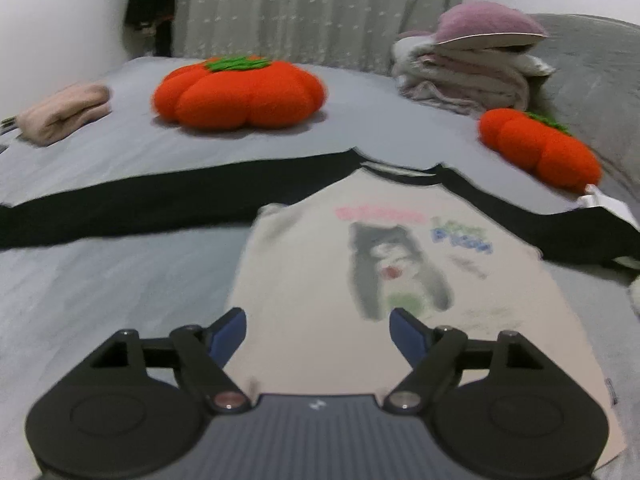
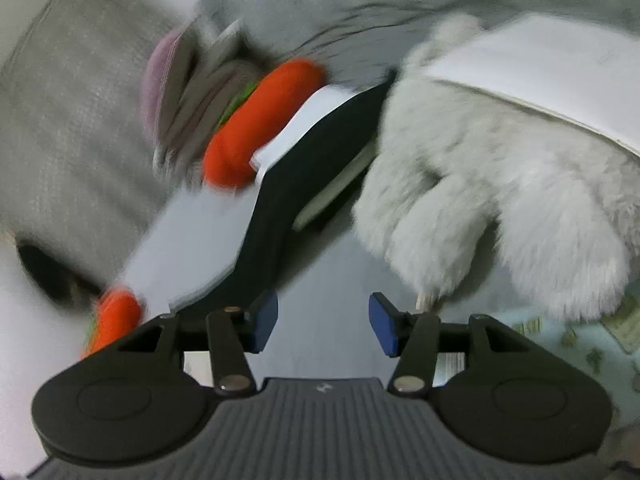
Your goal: Fold clothes
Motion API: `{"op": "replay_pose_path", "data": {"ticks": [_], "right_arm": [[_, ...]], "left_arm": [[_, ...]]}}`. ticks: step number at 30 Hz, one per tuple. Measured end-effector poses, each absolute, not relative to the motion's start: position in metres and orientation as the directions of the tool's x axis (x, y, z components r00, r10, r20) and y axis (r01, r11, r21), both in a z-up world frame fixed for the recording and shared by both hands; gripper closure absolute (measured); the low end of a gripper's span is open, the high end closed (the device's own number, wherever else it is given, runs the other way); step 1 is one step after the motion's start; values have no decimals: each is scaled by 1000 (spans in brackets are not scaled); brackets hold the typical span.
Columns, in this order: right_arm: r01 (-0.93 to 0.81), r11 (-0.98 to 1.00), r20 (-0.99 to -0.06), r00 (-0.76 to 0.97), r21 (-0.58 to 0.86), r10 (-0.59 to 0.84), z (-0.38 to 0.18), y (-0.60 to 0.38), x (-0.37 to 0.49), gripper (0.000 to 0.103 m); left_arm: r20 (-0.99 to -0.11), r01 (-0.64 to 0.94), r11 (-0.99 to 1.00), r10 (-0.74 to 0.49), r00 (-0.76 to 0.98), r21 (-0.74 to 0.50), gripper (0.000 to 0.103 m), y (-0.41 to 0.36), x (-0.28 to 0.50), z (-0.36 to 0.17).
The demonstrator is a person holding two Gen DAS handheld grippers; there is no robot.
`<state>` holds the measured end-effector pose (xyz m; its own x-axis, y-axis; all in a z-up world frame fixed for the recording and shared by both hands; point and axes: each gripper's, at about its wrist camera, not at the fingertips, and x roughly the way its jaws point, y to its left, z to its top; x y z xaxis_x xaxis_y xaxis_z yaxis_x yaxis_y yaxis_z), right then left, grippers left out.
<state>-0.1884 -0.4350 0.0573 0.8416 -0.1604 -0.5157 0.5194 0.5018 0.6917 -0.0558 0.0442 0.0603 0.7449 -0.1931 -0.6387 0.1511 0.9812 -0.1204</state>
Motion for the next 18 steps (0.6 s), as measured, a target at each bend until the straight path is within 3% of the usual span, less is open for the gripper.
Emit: {"op": "replay_pose_path", "data": {"ticks": [10, 18], "right_arm": [[515, 311, -425, 849, 799, -315, 65, -514, -184, 47], [520, 335, -399, 840, 786, -368, 76, -552, -156, 48]], "left_arm": [[-611, 356, 929, -338, 716, -96, 22, -51, -48, 79], [-632, 451, 878, -444, 635, -162, 21, -137, -25, 85]]}}
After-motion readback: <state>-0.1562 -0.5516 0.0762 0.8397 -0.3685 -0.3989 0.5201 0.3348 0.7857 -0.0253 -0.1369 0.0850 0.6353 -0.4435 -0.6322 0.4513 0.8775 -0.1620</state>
